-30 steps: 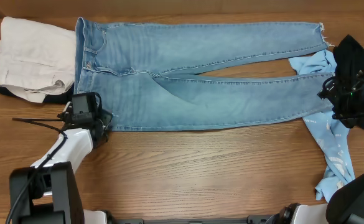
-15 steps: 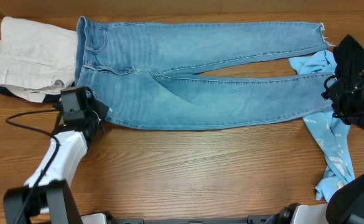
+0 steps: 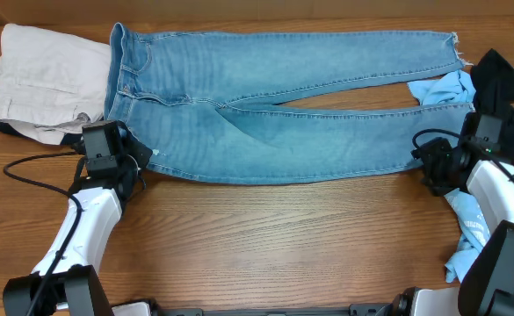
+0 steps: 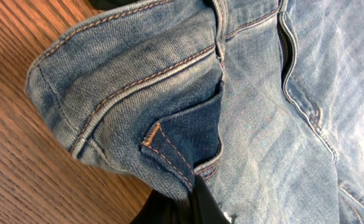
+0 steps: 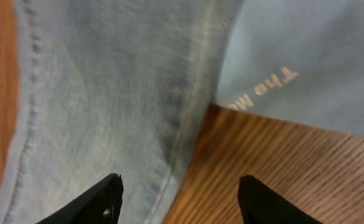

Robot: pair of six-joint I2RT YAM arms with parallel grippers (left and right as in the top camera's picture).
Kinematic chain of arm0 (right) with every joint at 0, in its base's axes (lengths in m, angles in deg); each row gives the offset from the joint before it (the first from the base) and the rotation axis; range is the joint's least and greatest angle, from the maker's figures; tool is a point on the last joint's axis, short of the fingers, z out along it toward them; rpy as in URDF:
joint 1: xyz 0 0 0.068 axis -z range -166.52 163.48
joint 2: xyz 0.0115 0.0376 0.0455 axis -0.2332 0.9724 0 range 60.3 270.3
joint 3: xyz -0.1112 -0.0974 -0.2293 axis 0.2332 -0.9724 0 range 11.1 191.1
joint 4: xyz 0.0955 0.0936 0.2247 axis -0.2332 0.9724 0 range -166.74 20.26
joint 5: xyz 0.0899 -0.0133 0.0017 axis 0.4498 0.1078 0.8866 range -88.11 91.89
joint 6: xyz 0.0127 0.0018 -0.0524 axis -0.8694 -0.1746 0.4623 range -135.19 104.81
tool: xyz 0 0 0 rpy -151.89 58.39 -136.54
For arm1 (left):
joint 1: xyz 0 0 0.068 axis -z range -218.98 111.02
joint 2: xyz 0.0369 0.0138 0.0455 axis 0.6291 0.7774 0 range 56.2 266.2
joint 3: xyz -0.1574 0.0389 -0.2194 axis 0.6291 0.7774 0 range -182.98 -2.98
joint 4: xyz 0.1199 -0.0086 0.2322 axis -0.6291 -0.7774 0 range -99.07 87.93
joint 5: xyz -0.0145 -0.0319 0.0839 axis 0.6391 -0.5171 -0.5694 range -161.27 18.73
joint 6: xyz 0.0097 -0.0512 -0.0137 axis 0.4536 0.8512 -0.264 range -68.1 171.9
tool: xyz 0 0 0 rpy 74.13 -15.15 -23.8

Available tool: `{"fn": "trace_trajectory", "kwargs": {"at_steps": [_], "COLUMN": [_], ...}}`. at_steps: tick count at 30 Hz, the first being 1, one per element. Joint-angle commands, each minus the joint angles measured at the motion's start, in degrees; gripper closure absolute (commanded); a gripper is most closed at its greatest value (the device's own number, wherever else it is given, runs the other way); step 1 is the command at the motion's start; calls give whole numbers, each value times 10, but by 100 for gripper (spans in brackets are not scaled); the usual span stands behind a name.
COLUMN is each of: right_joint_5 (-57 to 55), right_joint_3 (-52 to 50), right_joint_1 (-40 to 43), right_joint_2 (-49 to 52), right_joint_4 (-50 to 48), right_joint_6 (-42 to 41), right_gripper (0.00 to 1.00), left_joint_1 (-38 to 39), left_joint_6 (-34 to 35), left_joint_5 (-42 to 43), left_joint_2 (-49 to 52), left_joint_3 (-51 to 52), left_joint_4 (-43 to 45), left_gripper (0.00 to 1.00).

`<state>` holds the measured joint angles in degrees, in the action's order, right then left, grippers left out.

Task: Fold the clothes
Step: 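Lift the near edge and fold it toward the far edge with both grippers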

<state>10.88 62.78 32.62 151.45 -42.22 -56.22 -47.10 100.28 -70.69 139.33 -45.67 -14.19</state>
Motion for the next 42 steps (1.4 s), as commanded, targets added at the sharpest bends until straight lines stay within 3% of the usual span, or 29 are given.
{"fn": "trace_trajectory", "kwargs": {"at_steps": [1, 11, 14, 15, 16, 17, 22, 31, 35, 38, 42], "right_joint_5": [-5, -17, -26, -26, -26, -28, -19, 10, 18, 16, 41], "right_joint_3": [-26, -101, -101, -101, -101, -101, -86, -62, -62, -62, -62], "right_joint_1": [-4, -9, -9, -9, -9, -9, 5, 134, 149, 149, 147], "right_joint_2": [4, 4, 4, 4, 4, 4, -21, -239, -292, -308, -286], "right_joint_4": [-31, -200, -226, -234, -237, -238, -209, -24, 19, 14, -77], "right_joint_6": [-23, 10, 25, 25, 25, 25, 38, 64, 85, 100, 100], "right_gripper": [37, 48, 65, 75, 92, 96, 96, 96, 96, 96, 96], "left_joint_1": [1, 1, 1, 1, 1, 1, 1, 1, 1, 1, 1], "left_joint_6": [-21, -21, -24, -26, -26, -26, -34, -47, -47, -47, -38], "left_joint_5": [-12, -51, -77, -82, -83, -83, -76, -153, -177, -182, -190], "left_joint_2": [-7, -7, -7, -7, -7, -8, -29, -246, -297, -313, -300], "left_joint_3": [-13, -13, -13, -13, -13, -14, -41, -88, -88, -88, -88], "left_joint_4": [-1, -47, -52, -52, -52, -51, -83, -271, -325, -355, -343], "left_gripper": [96, 96, 96, 96, 96, 96, 96, 96, 96, 96, 96]}}
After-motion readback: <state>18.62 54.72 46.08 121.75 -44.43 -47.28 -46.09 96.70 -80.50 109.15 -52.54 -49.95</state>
